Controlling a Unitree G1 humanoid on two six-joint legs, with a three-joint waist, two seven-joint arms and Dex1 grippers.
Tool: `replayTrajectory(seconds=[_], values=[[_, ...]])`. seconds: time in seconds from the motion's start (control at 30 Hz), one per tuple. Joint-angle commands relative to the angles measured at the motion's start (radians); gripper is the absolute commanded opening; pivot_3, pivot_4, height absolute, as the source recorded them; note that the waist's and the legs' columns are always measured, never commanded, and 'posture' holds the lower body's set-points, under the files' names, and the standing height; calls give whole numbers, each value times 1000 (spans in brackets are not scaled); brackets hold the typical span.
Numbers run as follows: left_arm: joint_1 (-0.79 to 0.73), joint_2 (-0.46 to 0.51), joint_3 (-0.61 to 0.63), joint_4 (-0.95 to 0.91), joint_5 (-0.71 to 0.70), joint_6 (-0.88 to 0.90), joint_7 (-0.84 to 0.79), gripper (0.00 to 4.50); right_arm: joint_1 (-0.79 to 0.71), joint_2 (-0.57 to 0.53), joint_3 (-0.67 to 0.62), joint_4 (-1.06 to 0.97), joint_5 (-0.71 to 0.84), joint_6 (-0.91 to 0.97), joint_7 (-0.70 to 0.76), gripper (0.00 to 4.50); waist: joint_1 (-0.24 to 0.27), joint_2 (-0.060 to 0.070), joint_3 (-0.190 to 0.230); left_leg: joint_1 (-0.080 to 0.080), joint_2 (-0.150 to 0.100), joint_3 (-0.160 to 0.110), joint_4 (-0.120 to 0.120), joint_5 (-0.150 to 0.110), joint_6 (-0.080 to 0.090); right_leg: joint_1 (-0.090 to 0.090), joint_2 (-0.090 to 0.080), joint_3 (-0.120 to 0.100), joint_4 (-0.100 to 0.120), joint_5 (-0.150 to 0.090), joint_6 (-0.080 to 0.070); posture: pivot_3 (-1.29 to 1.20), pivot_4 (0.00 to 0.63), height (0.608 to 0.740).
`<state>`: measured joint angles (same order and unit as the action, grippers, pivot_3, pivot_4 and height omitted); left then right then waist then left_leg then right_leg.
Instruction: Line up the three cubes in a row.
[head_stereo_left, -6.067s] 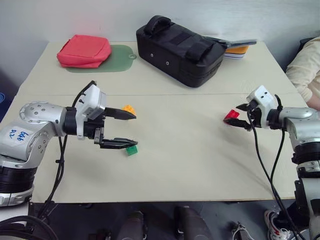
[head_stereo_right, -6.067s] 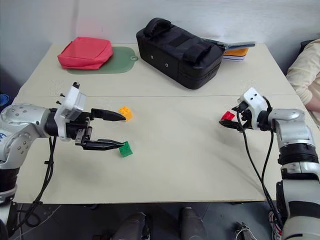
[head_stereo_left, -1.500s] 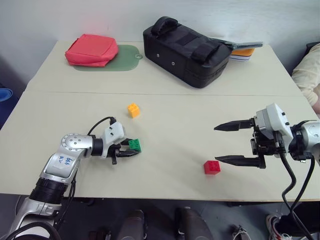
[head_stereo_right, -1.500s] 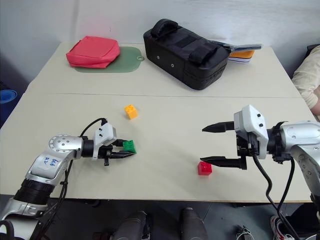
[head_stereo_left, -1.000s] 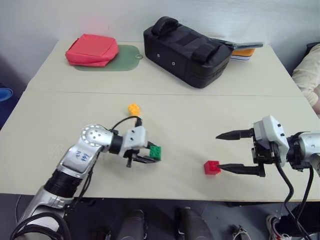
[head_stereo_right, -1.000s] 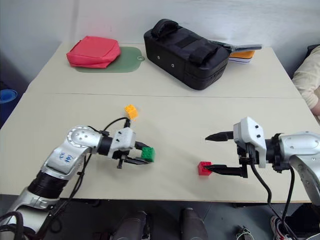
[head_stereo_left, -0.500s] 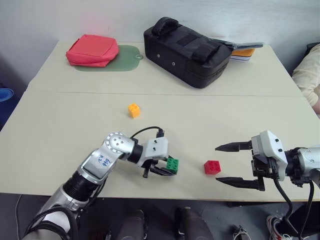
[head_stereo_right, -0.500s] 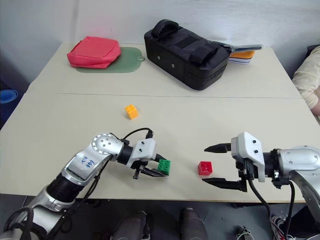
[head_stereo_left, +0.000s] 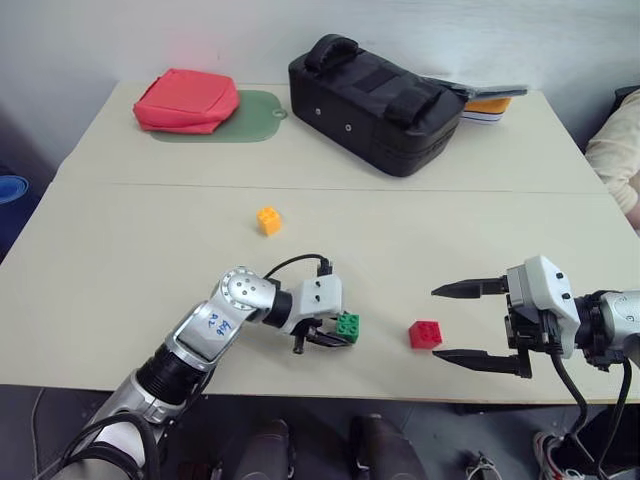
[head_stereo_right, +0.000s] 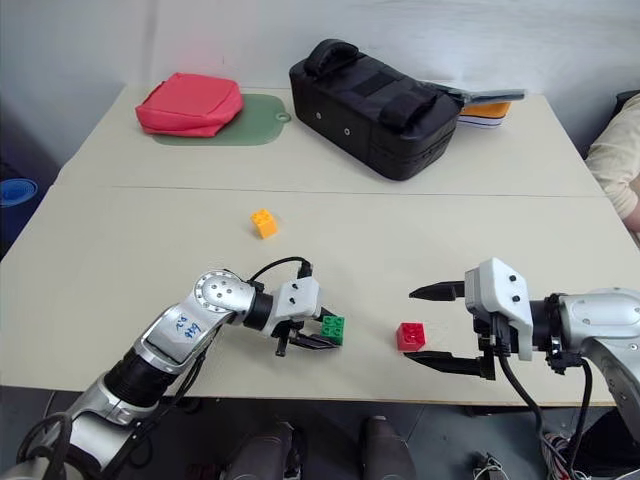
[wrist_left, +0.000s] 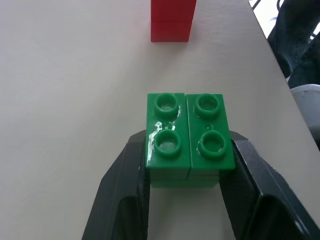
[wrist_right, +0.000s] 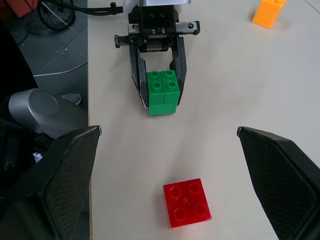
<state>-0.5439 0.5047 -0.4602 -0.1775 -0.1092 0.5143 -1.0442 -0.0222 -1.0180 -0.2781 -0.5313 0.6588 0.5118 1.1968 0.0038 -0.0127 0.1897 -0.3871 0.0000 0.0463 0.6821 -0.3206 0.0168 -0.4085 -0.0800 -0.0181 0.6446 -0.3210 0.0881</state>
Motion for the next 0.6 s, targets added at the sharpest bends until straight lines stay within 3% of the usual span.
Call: replayTrajectory(seconds=[0.03,0.13,0.47,0.6], values=[[5,1,-2,-18,-1,-8,-6,1504,1,-9,-9,-29,13,2,-2,4500,1,0,0,0,0,0,0,0,0,0,0,0,0,0,0,0,150,740],[18,5,-5,-28,-3,5,-6,1504,4,-9,-13,-26,11,1,-4,4500,1,0,0,0,0,0,0,0,0,0,0,0,0,0,0,0,150,740],[11,11,53,-61,-60,85,-16,4494,-9,-7,3,-12,1,-12,-3,4500,2,0,0,0,0,0,0,0,0,0,0,0,0,0,0,0,150,740],[19,59,137,-118,-129,156,-29,4494,-22,-10,7,0,-2,-14,2,4500,0,0,0,0,0,0,0,0,0,0,0,0,0,0,0,0,150,740]])
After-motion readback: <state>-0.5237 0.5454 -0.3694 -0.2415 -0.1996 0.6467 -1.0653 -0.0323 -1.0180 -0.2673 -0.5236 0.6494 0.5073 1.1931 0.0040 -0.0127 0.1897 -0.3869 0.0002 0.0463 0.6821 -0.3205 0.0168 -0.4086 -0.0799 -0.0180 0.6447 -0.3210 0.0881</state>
